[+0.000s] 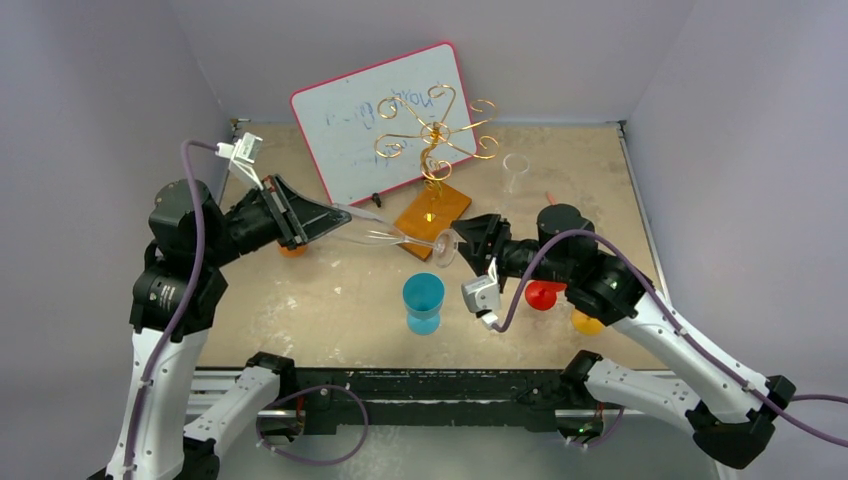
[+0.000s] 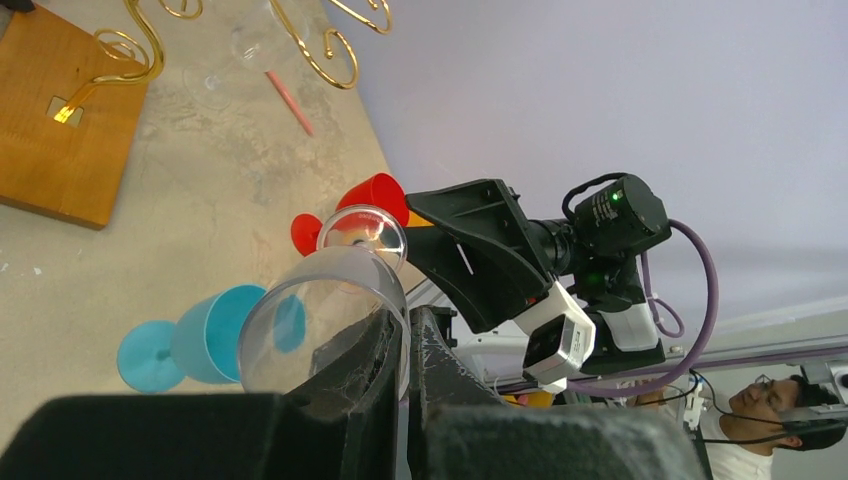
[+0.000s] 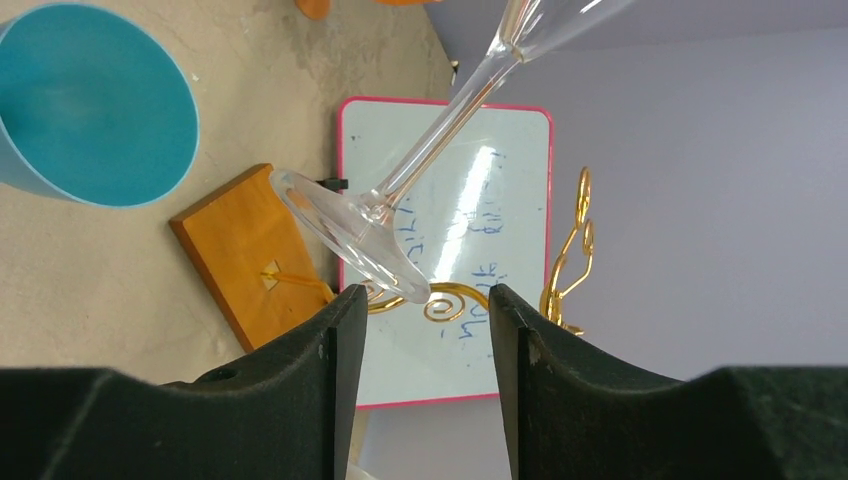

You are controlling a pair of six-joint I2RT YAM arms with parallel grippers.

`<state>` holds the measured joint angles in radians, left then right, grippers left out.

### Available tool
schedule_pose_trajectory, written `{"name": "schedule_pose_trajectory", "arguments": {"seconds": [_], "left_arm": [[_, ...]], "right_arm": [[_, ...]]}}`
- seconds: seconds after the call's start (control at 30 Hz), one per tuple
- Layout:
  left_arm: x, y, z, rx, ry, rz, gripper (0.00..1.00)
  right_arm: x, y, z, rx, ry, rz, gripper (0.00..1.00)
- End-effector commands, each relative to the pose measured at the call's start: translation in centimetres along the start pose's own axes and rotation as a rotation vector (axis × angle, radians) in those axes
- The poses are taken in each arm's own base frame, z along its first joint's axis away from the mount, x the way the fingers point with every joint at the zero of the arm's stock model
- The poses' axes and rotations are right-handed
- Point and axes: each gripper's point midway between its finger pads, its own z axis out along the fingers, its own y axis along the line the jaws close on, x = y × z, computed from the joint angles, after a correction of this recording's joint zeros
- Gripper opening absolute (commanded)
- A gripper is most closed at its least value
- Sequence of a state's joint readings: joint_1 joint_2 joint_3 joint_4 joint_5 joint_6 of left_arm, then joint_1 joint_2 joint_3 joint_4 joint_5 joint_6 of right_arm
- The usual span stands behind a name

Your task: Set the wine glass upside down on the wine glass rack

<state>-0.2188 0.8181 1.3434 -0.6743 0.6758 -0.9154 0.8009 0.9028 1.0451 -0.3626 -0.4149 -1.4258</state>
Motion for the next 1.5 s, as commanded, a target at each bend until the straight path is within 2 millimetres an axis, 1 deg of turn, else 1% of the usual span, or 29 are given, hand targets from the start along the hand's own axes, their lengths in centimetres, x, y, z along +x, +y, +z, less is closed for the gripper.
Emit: {"name": "schedule_pose_trajectory", "arguments": {"seconds": [0.0, 0.13, 0.23, 0.33, 0.37, 0.47, 0.53, 0.6, 0.7, 0.73, 0.83, 0.87, 0.93, 1.03, 1.07, 1.17, 1.3, 1.37, 1.47], "left_arm": [[-1.0, -1.6, 0.0, 0.053, -0.032, 0.043, 0.00], [-1.0, -1.7, 0.0, 0.057, -0.029, 0.040, 0.00], [-0.9, -1.5, 0.1, 0.057, -0.023, 0.030, 0.00], [-1.1, -1.8, 0.2, 0.069, -0.026, 0.021, 0.00], [-1.1, -2.0, 0.2, 0.077, -0.028, 0.023, 0.00], [-1.3, -2.3, 0.2, 0.081, -0.031, 0.025, 0.00], [-1.3, -2.1, 0.3, 0.077, -0.030, 0.016, 0.00], [-1.4, -2.1, 0.4, 0.080, -0.031, 0.007, 0.00], [-1.4, -2.3, 0.4, 0.092, -0.032, -0.001, 0.00], [-1.4, -2.3, 0.4, 0.093, -0.032, -0.001, 0.00], [-1.4, -2.4, 0.3, 0.098, -0.031, 0.001, 0.00], [-1.3, -2.5, 0.3, 0.100, -0.029, 0.000, 0.00], [-1.3, -2.5, 0.2, 0.102, -0.028, 0.002, 0.00], [-1.3, -2.6, 0.2, 0.103, -0.026, 0.003, 0.00], [-1.3, -2.5, 0.3, 0.102, -0.024, 0.001, 0.00], [-1.7, -2.9, 0.4, 0.104, -0.033, 0.003, 0.00], [-2.7, -2.8, 0.4, 0.078, -0.073, 0.021, 0.20], [-3.2, -2.3, 0.3, 0.040, -0.100, 0.040, 0.30], [-3.9, -1.5, 0.0, -0.033, -0.133, 0.068, 0.43]], "right_arm": [[-1.6, -1.6, -0.1, 0.035, -0.064, -0.051, 0.50], [-1.7, -1.0, 0.6, 0.012, -0.074, -0.065, 0.49], [-2.0, -0.9, 0.9, 0.004, -0.081, -0.076, 0.47], [-2.1, -0.7, 1.3, -0.004, -0.084, -0.080, 0.45], [-2.1, -0.6, 1.4, -0.009, -0.083, -0.082, 0.42], [-2.4, -0.6, 1.4, -0.012, -0.087, -0.086, 0.26], [-2.6, -0.6, 1.4, -0.009, -0.097, -0.086, 0.22], [-2.8, -0.4, 1.4, -0.012, -0.100, -0.086, 0.22], [-2.7, 0.2, 1.6, -0.026, -0.098, -0.077, 0.34], [-2.6, 0.4, 1.7, -0.033, -0.098, -0.076, 0.36], [-2.7, 0.9, 2.0, -0.050, -0.099, -0.074, 0.37], [-2.7, 0.9, 2.1, -0.050, -0.095, -0.076, 0.36], [-2.5, 0.9, 2.1, -0.046, -0.077, -0.084, 0.27], [-2.0, 0.8, 2.1, -0.038, -0.050, -0.098, 0.05], [-1.9, 0.7, 2.1, -0.036, -0.045, -0.099, 0.00], [-2.2, 0.5, 1.9, -0.031, -0.050, -0.099, 0.00], [-2.4, 0.6, 1.7, -0.038, -0.050, -0.103, 0.00], [-2.5, 0.6, 1.5, -0.037, -0.050, -0.106, 0.00], [-2.7, 0.3, 1.2, -0.020, -0.051, -0.116, 0.00]]}}
